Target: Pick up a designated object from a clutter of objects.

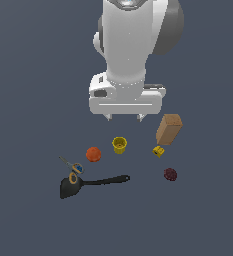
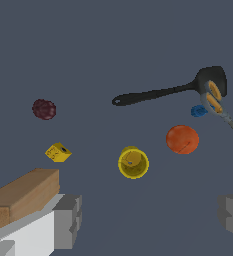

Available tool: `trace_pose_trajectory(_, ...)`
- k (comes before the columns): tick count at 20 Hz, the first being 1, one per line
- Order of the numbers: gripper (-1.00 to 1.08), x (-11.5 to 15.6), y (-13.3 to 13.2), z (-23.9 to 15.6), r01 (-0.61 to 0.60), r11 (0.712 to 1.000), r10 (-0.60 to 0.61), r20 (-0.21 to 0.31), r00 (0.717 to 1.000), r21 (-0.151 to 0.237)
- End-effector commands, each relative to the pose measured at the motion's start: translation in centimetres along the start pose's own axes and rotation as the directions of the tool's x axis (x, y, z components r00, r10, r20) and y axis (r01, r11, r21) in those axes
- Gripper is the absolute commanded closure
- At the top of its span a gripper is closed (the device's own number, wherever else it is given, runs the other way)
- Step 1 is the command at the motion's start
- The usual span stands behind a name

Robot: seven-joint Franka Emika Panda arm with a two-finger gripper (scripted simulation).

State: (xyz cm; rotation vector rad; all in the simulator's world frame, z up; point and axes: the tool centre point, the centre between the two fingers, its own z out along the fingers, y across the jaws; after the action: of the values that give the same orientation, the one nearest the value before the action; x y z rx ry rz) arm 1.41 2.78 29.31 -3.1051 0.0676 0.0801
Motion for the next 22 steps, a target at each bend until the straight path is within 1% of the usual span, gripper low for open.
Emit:
trace_pose_trajectory(1, -0.92, 0.7, 0.3, 0.7, -0.051, 0.999, 0.051, -0.001, 0.999, 0.004)
trace_pose_trajectory(6, -0.92, 2.5, 1.3, 2.5, -0.185, 0.983, 0.185, -0.003, 0.983, 0.013)
trace_pose_trajectory(8, -0.92, 3.4, 1.7, 3.3, -0.247, 0.969, 0.247, -0.003, 0.969, 0.017)
trace_pose_trajectory(11, -0.92, 4.6, 2.5, 4.7, -0.338, 0.941, 0.339, -0.004, 0.941, 0.022)
trace_pose_trajectory(16, -0.92, 6.4, 3.8, 7.1, -0.484, 0.875, 0.484, -0.005, 0.875, 0.027)
trace_pose_trajectory(19, -0.92, 7.5, 4.6, 8.6, -0.565, 0.825, 0.565, -0.006, 0.825, 0.029)
trace_pose_trajectory(22, -0.92, 8.5, 5.5, 10.2, -0.641, 0.767, 0.641, -0.008, 0.768, 0.030)
